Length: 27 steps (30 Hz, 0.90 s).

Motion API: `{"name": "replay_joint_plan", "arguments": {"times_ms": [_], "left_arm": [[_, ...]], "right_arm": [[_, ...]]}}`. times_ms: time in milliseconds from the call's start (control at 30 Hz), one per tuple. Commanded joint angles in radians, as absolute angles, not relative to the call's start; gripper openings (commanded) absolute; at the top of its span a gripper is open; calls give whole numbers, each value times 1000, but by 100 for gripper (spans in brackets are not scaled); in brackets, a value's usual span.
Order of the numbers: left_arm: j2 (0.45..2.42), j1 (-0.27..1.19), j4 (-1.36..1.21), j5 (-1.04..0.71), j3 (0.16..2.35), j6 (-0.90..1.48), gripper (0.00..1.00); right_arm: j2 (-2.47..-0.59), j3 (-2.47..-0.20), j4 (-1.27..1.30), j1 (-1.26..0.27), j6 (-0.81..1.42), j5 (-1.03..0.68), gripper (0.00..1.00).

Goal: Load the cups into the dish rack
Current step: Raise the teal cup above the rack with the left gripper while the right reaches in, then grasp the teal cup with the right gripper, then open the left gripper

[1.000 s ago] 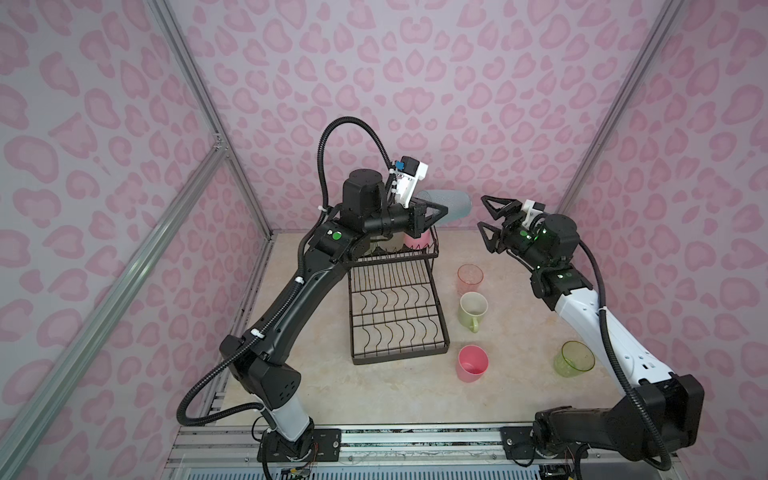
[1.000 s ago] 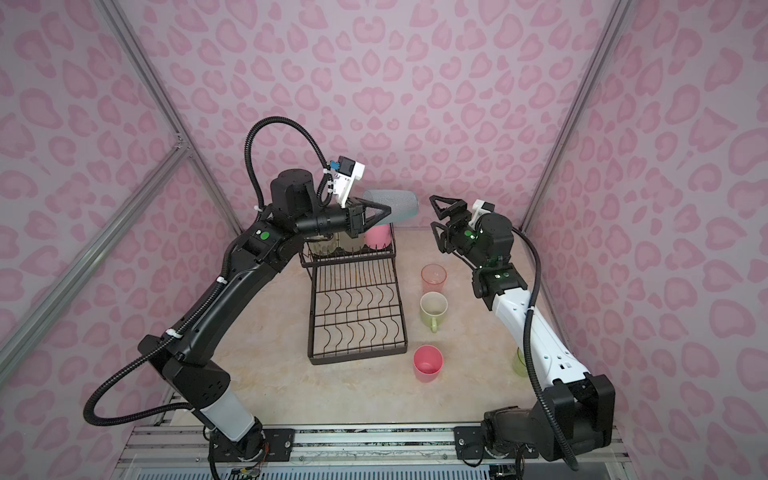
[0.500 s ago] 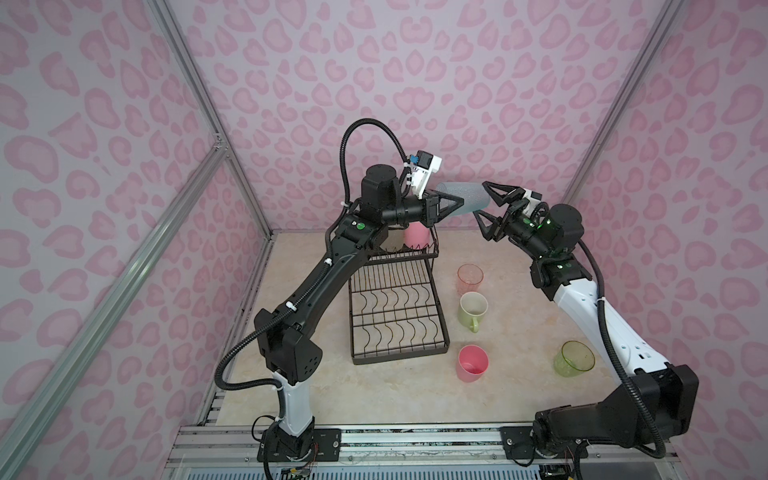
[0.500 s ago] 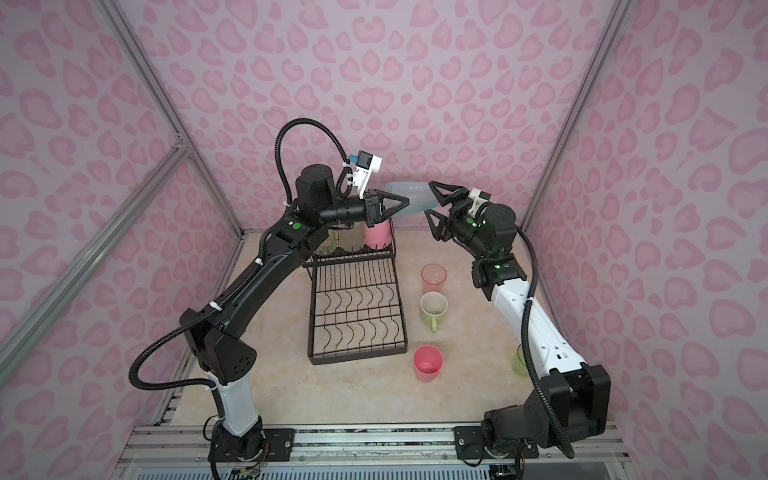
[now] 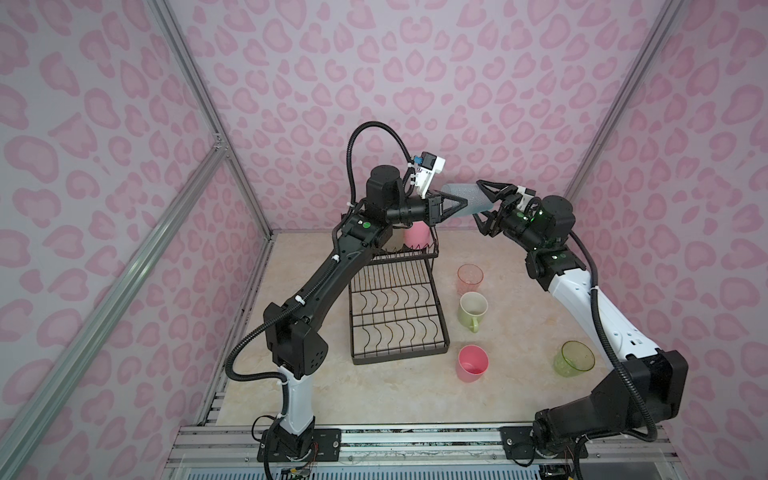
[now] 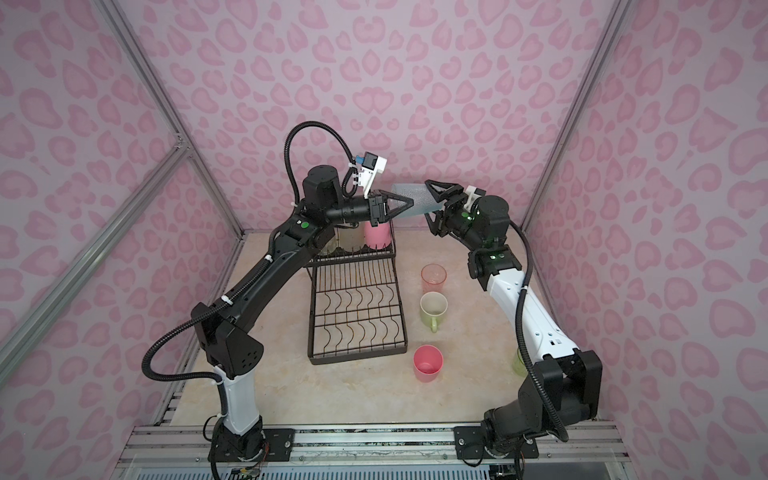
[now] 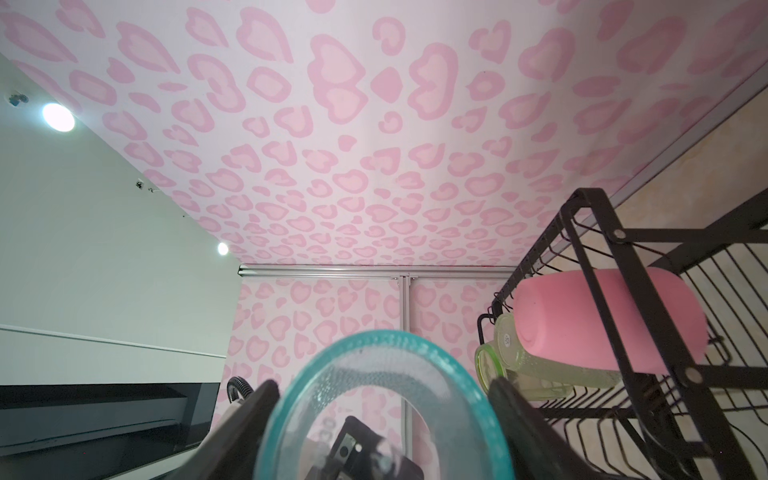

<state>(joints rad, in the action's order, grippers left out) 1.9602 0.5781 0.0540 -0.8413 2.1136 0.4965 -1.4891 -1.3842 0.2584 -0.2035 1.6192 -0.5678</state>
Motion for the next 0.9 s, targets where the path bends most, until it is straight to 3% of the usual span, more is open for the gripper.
{"name": "replay_joint_plan", "arguments": {"times_ms": [0,200,333,433,600,800,867], "left_arm": [[1966,577,-10,-868,2115,487,3],[1964,577,1,-850,2100,473,5],[1955,571,22,-826,2097,492,29],[1931,560,43,-798,2076,511,58],[1840,542,123,-690,2006,498,84],[1767,505,309,-584,2000,468,100],[1742,495,392,-502,2002,448,98]], "right_arm": [[-1502,-1389,254,-209,1597,-565,69],[-1497,-1384,244,-218,1569,-535,57],[-1485,-1380,226,-218,1530,-511,56],[-1475,-1376,206,-216,1479,-486,56],[-1440,-1357,154,-216,1313,-435,54],[-1299,-1295,-25,-268,966,-222,56],[-1239,-1254,-65,-328,831,-83,56]]}}
